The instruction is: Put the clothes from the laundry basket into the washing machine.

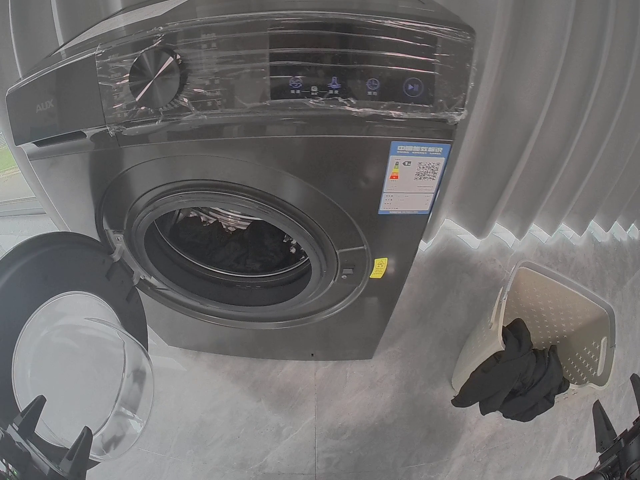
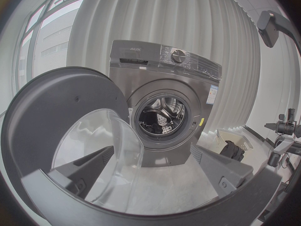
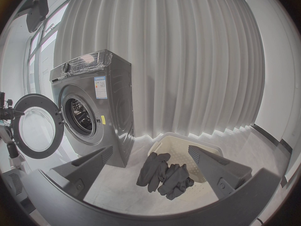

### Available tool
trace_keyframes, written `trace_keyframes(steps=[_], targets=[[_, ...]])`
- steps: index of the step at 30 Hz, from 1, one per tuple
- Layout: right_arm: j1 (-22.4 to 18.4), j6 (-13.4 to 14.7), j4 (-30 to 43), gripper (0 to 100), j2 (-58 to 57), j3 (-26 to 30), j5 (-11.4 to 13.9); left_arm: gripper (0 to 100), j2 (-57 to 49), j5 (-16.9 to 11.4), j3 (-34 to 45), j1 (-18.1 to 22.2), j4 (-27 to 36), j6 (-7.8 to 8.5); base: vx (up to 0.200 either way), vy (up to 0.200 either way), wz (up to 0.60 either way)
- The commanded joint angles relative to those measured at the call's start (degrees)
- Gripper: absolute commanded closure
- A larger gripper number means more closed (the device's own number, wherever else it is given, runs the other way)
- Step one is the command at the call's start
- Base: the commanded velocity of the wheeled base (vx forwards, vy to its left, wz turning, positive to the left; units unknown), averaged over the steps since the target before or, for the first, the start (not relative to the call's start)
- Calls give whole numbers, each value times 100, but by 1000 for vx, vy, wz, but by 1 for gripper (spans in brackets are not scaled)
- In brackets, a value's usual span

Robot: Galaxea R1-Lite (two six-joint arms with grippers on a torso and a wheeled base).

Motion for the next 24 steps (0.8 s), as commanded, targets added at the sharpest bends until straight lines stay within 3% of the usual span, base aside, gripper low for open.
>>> trace_keyframes(steps=[1,4,7,22,24], targets=[[4,15,2,0,-24,101,-4,0,6,-14,84,6,-6,9,0,0,0],[13,15,2,0,-24,101,-4,0,6,-5,84,6,-6,35,0,0,0],[13,24,2,0,-24,101,-4,0,6,-14,84,6,-6,-70,0,0,0],[13,24,2,0,-24,101,-4,0,6,4,84,6,3,-175,0,0,-600],[13,24,2,0,-24,101,-4,0,6,4,84,6,3,-202,0,0,0]])
